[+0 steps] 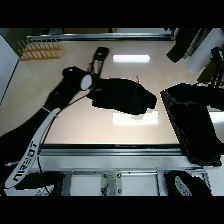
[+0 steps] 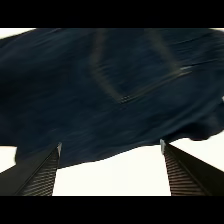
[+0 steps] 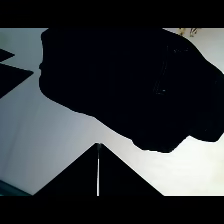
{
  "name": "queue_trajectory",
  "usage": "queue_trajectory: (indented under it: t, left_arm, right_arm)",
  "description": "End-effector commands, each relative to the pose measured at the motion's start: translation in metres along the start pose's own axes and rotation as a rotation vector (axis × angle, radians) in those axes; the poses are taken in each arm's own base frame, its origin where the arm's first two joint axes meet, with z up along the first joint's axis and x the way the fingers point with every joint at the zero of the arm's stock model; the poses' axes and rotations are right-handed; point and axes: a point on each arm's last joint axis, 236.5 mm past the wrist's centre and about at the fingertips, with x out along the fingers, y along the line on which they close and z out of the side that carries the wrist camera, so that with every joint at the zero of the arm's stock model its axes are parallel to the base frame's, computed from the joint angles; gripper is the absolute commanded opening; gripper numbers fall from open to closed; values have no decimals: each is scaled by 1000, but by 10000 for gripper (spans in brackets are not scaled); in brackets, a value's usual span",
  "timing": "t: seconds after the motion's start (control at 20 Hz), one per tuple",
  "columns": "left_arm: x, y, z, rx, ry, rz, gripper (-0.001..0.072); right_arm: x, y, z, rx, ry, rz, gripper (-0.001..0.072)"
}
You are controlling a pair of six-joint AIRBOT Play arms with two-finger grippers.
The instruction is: Fold the clothes and pants, and hang the long-sleeved shirts on hangers.
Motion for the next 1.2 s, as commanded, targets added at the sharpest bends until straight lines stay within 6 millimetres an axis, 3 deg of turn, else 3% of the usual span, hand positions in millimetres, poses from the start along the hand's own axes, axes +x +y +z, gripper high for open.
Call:
queue_trajectory:
  t: [0.0,0.1,0.2,0.45,0.7,1.15]
  left_arm:
    - [11,91,-43,-362,108,31,673]
    - [23,131,-71,-624,153,-23,673]
    - [38,144,-87,-798,185,-123,673]
    - [83,120,-114,-809,281,-249,673]
    - [120,95,-104,-681,316,-261,673]
    - [138,70,-105,-589,360,-263,671]
  right_arm:
    - [-1,-2,1,10,-5,-3,40]
    - [-1,-2,1,10,-5,-3,40]
    - [-1,-2,1,10,-5,-3,40]
    - [-1,-2,1,10,-5,-3,40]
    - [-1,-2,1,10,-5,-3,40]
    - [-1,-2,1,10,-5,-4,40]
